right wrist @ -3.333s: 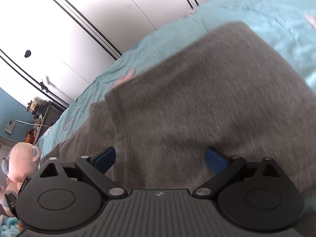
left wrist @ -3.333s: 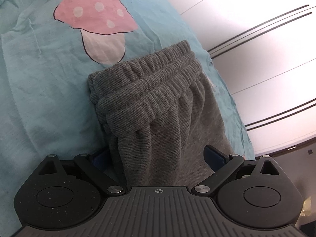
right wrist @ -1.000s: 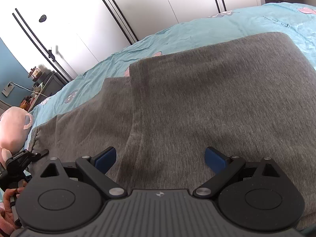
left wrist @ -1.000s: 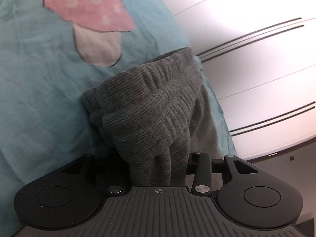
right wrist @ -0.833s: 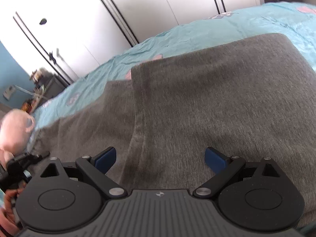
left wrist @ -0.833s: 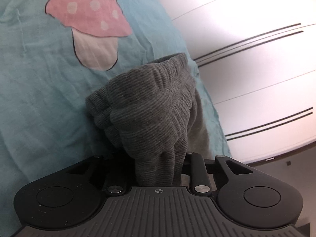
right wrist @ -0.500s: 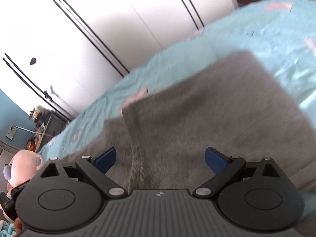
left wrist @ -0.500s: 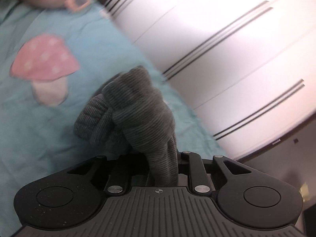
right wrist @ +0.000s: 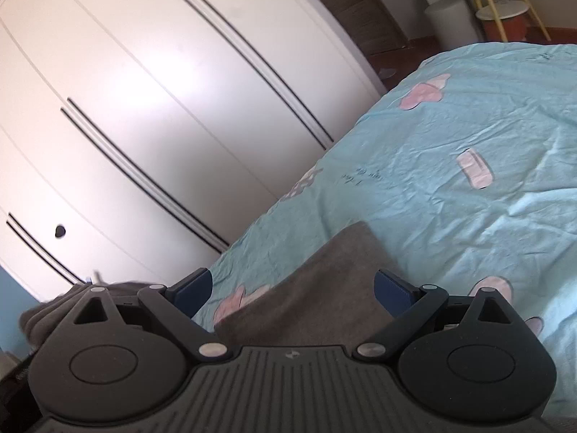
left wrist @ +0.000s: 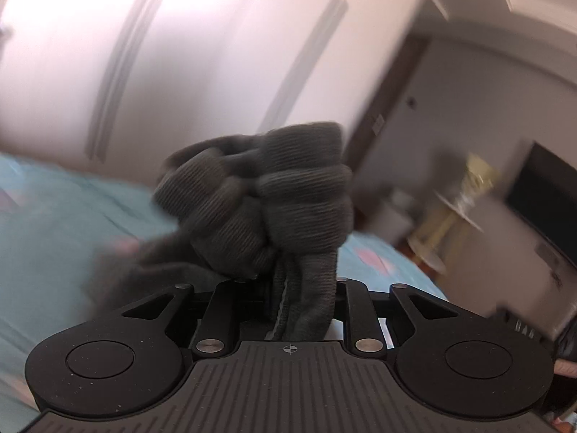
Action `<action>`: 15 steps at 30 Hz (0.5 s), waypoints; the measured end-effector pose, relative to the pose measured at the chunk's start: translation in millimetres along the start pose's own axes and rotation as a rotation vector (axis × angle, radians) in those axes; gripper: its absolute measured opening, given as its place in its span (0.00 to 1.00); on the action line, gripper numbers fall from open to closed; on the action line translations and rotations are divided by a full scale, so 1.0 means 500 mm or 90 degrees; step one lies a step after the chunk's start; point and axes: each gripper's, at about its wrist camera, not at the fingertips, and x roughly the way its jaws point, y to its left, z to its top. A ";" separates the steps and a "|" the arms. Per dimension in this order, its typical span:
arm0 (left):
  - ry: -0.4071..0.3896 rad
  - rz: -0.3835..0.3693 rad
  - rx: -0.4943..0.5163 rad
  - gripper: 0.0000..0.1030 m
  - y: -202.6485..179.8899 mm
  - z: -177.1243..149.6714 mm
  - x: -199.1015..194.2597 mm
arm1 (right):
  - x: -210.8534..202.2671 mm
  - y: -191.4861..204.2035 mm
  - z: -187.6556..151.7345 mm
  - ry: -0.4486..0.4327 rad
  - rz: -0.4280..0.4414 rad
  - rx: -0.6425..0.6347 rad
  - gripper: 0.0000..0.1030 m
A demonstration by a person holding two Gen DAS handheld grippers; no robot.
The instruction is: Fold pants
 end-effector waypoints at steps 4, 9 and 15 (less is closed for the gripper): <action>0.200 -0.031 -0.020 0.56 -0.054 -0.134 0.191 | 0.003 -0.046 0.001 0.003 -0.002 0.031 0.94; 0.259 -0.074 0.004 0.74 -0.050 -0.177 0.173 | 0.036 -0.103 -0.029 0.050 -0.003 0.046 0.94; 0.170 -0.040 -0.099 0.85 0.080 -0.096 0.008 | 0.092 -0.118 -0.063 0.125 0.027 0.074 0.94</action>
